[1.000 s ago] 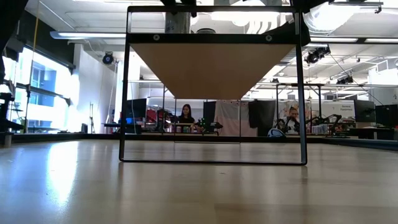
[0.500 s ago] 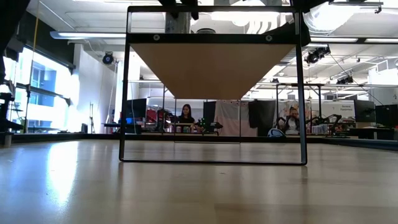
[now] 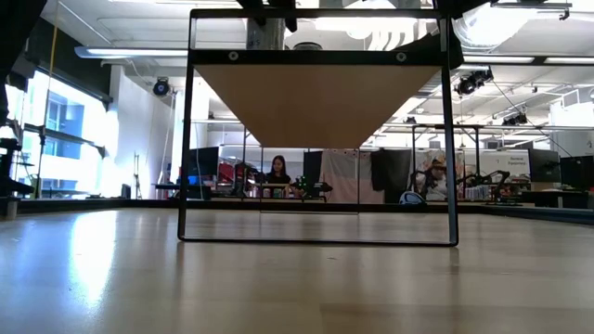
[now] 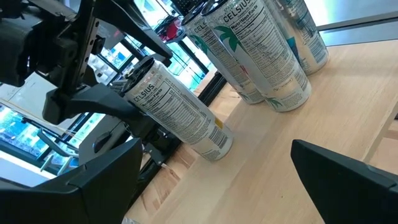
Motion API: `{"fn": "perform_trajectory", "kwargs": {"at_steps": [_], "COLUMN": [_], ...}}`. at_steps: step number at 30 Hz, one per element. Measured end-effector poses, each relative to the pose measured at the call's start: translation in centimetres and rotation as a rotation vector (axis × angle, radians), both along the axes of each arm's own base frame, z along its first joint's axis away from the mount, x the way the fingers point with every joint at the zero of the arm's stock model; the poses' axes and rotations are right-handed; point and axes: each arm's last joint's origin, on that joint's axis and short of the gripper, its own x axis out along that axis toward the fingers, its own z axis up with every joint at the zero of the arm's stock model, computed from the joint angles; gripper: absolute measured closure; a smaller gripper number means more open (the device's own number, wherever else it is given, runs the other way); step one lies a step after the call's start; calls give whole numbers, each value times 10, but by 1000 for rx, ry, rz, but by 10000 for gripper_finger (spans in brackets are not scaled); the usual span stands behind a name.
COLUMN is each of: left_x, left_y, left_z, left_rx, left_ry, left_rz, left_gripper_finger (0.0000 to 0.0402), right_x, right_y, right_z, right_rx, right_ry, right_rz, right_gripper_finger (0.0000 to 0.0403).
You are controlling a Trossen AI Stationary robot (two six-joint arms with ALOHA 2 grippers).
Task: Place canned beverage on shelf
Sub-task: Put the left white yellow soda can on the shelf
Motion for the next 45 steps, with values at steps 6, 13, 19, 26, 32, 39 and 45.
{"fn": "perform_trajectory", "kwargs": {"at_steps": [6, 13, 19, 26, 32, 39, 45], "left_x": [5, 9, 8, 1, -1, -2, -2], "left_y": [1, 1, 1, -1, -2, 5, 5], "left_z": [3, 5, 5, 0, -1, -1, -1], "left_rx": [15, 1, -3, -71, -72, -60, -64], "left_ry": [-61, -111, -109, -37, 2, 5, 5], "left_rz": [2, 41, 52, 99, 55, 47, 46], "left_gripper_finger": [25, 25, 25, 25, 25, 25, 25], "right_x": [0, 0, 0, 0, 0, 0, 0], "right_y": [0, 0, 1, 1, 1, 1, 1], "right_z": [0, 0, 0, -1, -1, -1, -1], "right_rx": [-2, -2, 9, 8, 8, 11, 11], "right_ry": [1, 1, 0, 14, 14, 13, 12], "right_rz": [0, 2, 21, 24, 24, 23, 23], "right_gripper_finger": [6, 6, 6, 6, 6, 6, 6]}}
